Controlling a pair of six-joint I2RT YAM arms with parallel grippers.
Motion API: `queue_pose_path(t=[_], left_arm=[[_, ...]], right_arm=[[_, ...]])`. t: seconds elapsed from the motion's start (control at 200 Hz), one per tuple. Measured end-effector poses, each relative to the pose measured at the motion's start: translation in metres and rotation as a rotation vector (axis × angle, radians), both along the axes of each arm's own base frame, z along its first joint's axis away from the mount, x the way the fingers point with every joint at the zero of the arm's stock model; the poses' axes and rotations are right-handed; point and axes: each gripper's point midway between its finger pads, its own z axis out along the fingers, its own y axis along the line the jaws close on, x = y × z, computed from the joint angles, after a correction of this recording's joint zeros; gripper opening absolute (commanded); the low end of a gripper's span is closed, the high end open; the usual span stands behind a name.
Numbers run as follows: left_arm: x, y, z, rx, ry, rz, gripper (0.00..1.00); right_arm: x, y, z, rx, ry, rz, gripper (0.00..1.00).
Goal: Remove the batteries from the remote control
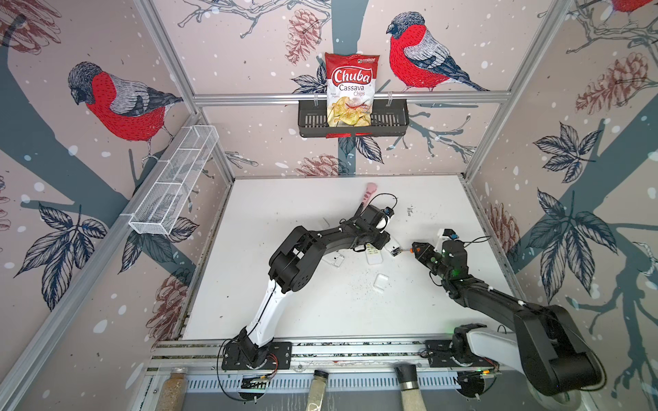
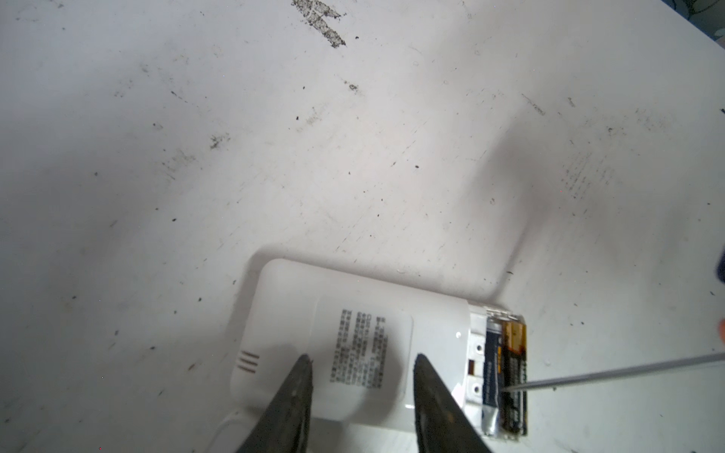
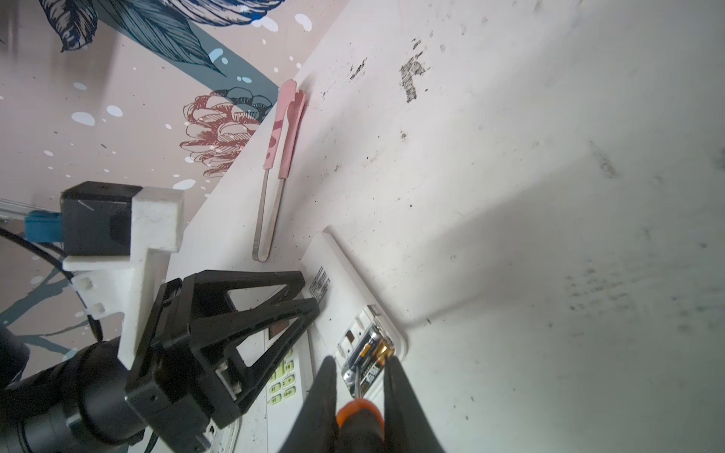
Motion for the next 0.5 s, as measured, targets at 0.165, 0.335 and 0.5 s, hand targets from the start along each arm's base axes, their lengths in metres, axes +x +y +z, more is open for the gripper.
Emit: queue_pose_path(t=[0.165, 0.335, 0.5], left_arm=[[-0.001, 0.0, 0.0, -0.002, 0.004, -0.002, 0.43], [-0.001, -0.001, 0.0, -0.003, 0.005, -0.004, 0.43], [-0.001, 0.0, 0.0, -0.003, 0.006, -0.004, 0.43]], right_arm=[[-0.002, 0.011, 0.015, 0.029, 0.011, 0.079, 0.0], [-0.006, 0.01, 0.019, 0.0, 0.032, 0.104, 0.0], [-0.013, -0.001, 0.014, -0.055, 0.059, 0.086, 0.0]])
